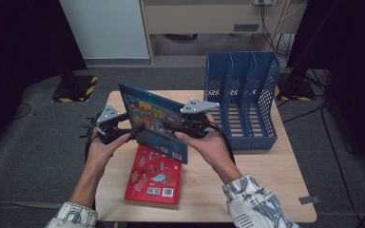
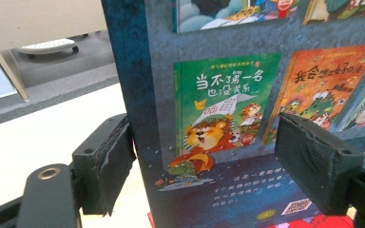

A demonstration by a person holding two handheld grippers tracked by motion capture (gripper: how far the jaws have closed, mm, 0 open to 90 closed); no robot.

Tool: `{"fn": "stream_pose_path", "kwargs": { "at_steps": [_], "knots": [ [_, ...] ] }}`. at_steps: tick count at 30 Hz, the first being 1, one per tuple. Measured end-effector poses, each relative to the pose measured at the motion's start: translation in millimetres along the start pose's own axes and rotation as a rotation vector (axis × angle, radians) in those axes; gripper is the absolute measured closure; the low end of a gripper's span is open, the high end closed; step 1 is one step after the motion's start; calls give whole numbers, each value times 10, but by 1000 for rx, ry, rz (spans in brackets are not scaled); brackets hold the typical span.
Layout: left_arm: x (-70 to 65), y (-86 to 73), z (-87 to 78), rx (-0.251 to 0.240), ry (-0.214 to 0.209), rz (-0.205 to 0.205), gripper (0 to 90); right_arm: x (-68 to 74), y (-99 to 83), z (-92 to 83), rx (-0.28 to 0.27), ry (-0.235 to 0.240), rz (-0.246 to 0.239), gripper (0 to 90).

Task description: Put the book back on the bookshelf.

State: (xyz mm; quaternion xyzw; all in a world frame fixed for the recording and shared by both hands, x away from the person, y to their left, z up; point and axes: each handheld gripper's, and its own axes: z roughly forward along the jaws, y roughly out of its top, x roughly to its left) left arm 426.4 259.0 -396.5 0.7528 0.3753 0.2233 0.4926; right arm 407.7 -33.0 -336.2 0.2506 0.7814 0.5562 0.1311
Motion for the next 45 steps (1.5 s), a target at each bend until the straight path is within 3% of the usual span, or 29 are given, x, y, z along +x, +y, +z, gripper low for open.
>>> {"fn": "stream_pose_path", "kwargs": {
  "at_steps": [11, 28, 30, 33, 38, 41, 42, 45],
  "knots": [
    [-4, 2, 5, 1, -1, -1, 204, -82, 118, 22, -35, 38, 25, 746],
    [7, -24, 2, -12, -8, -13, 191, -100, 151, 92, -65, 54, 24, 796],
    [17, -71, -16, -21, -17, -38, 181, -95, 150, 92, -67, 59, 12, 805],
    [40, -216, -51, 4, 17, -39, 116, -114, 148, 77, -69, 36, 15, 818],
    [114, -533, -132, 20, 65, -59, 86, -139, 144, 78, -74, 37, 21, 819],
    [201, -794, -121, 70, 127, -80, 85, -140, 149, 92, -81, 27, 32, 820],
    [201, -794, -121, 70, 127, -80, 85, -140, 149, 92, -81, 27, 32, 820],
    [267, -924, -91, 136, 167, -71, 86, -160, 162, 111, -90, 22, 50, 821]
  ]
}}
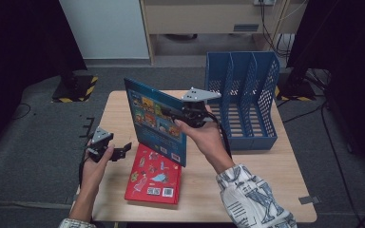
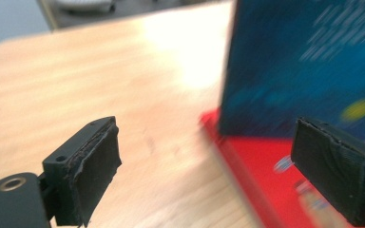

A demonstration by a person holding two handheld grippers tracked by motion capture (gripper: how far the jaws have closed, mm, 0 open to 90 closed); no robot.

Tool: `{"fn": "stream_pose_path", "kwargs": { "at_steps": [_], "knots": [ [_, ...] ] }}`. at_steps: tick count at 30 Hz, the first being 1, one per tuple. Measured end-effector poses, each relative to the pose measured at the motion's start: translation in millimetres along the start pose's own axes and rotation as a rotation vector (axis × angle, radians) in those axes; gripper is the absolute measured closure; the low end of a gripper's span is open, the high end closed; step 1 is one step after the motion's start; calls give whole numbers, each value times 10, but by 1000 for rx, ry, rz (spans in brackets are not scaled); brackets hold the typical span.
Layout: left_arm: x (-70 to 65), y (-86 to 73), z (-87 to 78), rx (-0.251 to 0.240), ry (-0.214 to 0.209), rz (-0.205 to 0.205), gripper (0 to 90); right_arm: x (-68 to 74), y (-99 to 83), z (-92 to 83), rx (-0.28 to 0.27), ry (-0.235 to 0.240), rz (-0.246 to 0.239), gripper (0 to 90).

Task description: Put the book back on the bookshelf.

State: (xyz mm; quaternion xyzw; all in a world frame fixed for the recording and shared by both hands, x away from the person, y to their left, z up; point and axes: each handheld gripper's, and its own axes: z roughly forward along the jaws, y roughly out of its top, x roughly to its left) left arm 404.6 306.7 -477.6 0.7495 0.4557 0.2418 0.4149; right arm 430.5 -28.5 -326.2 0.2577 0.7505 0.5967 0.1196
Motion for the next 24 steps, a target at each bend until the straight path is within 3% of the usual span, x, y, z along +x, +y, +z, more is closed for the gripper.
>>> {"fn": "stream_pose_path", "kwargs": {
  "at_steps": [8, 24],
  "knots": [
    [142, -227, 33, 91, 50, -50, 85, 10, 39, 31, -5, -6, 2, 822],
    [268, -372, 42, 168, 106, -98, 86, 9, 175, 19, -2, -24, -11, 823]
  ]
}}
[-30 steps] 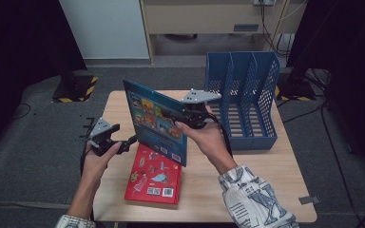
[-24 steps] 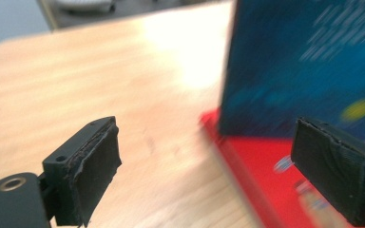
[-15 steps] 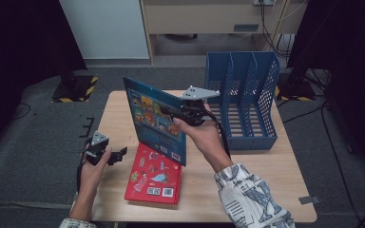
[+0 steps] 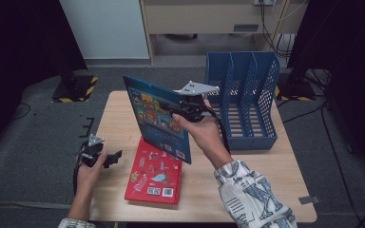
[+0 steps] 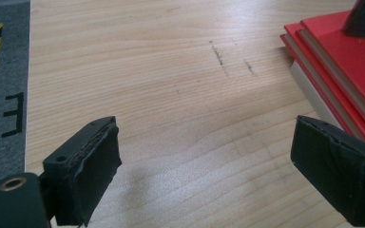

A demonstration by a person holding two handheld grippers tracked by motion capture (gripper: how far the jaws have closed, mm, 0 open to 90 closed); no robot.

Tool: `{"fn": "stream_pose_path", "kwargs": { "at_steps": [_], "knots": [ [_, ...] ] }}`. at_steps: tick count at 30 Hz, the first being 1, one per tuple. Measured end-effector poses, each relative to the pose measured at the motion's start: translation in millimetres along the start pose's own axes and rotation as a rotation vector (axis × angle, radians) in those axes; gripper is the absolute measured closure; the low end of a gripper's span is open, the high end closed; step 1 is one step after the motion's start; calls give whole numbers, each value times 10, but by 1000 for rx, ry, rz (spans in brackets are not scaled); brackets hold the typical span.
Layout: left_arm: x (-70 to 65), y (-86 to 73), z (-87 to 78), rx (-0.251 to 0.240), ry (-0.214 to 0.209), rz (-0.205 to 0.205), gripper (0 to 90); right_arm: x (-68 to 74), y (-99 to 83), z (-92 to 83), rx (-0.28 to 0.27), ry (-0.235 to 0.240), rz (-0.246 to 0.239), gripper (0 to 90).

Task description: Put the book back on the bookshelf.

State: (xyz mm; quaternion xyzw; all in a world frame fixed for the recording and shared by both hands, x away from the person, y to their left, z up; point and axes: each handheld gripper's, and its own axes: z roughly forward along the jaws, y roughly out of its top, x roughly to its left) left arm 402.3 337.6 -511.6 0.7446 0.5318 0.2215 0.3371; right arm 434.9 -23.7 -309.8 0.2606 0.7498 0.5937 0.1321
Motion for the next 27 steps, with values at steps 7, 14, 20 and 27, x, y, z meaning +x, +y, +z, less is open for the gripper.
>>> {"fn": "stream_pose_path", "kwargs": {
  "at_steps": [7, 14, 20, 27],
  "knots": [
    [18, -18, 21, 18, 6, -9, 86, 17, 53, 0, 2, -7, -9, 823],
    [0, -43, 85, 66, -2, 6, 85, 5, 93, -2, 2, -12, -5, 823],
    [-29, -66, 184, 111, 2, 25, 75, 8, 143, -12, 5, -27, -12, 822],
    [-28, -81, 187, 105, 6, 20, 51, -6, 185, -56, -4, -34, -8, 822]
  ]
}}
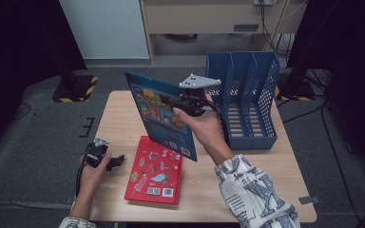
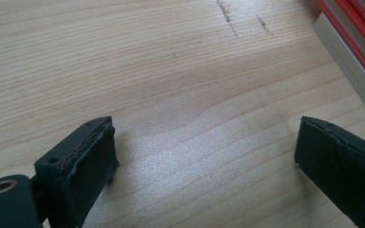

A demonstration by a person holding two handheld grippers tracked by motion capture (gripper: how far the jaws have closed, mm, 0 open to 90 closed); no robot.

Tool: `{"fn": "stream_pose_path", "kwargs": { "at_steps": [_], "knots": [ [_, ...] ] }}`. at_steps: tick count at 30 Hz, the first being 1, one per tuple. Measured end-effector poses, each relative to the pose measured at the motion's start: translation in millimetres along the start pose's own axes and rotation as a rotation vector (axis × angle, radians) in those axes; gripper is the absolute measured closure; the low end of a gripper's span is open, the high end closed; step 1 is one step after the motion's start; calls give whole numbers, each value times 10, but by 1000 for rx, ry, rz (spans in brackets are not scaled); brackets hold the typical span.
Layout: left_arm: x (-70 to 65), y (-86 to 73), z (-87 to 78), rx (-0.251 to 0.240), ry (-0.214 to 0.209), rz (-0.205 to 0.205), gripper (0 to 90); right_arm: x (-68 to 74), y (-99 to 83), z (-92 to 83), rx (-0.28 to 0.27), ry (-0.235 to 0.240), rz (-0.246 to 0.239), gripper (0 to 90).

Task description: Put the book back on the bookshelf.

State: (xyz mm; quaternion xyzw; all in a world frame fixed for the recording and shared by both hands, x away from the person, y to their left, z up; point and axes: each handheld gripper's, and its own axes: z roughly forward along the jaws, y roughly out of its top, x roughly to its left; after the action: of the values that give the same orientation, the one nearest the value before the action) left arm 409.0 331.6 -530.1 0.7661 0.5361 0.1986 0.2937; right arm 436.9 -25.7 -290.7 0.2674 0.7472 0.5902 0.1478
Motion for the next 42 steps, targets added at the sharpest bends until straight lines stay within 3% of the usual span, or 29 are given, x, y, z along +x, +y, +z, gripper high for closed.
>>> {"fn": "stream_pose_path", "kwargs": {
  "at_steps": [7, 42],
  "knots": [
    [-32, -72, 23, -49, 3, 15, 0, -11, 29, -50, -6, -16, -1, 822],
    [-48, -75, 23, -49, 7, 12, 0, -115, 150, -274, -47, -69, 23, 822]
  ]
}}
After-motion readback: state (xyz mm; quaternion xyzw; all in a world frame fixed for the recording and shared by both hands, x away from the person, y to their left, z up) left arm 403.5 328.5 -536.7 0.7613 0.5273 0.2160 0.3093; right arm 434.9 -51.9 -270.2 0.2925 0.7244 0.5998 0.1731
